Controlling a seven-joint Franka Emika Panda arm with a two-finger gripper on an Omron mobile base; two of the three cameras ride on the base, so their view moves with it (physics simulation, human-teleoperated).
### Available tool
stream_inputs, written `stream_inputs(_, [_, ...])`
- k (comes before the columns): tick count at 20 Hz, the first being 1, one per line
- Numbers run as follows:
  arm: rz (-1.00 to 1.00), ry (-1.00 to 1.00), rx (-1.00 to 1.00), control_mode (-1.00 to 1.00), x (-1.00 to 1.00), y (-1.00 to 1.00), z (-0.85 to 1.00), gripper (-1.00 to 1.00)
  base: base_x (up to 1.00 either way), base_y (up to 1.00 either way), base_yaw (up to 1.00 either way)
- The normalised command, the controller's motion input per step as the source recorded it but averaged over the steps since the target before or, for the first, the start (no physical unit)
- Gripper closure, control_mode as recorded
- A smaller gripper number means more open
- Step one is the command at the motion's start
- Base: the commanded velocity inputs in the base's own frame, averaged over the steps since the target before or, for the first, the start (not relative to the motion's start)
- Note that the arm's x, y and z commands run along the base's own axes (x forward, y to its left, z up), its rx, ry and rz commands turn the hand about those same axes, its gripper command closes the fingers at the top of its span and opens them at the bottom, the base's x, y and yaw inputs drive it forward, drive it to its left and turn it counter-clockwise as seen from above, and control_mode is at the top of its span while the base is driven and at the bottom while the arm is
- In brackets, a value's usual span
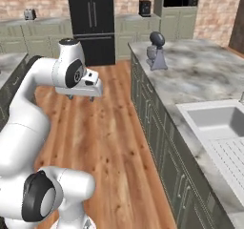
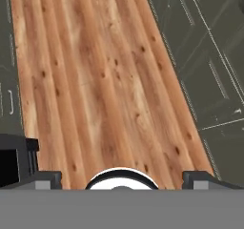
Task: Navigate to the stand mixer.
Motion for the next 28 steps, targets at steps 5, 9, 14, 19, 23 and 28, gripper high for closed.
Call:
stream_inputs(5, [0.00, 0.00, 0.00, 1.00, 0.00, 0.00, 0.00, -1.00, 1.00, 0.00, 0.00])
stream_inputs(9, [0.00, 0.00, 0.00, 1.00, 0.00, 0.00, 0.00, -1.00, 1.00, 0.00, -0.01])
stream_inputs(14, [0.00, 0.00, 0.00, 1.00, 0.00, 0.00, 0.00, -1.00, 1.00, 0.00, -0.17])
stream_inputs(19, [0.00, 0.00, 0.00, 1.00, 0.00, 0.00, 0.00, -1.00, 0.99, 0.01, -0.37])
stream_inputs(23, [0.00, 0.00, 0.00, 1.00, 0.00, 0.00, 0.00, -1.00, 1.00, 0.13, -0.51])
stream_inputs(28, [0.00, 0.00, 0.00, 1.00, 0.00, 0.00, 0.00, -1.00, 1.00, 0.27, -0.54])
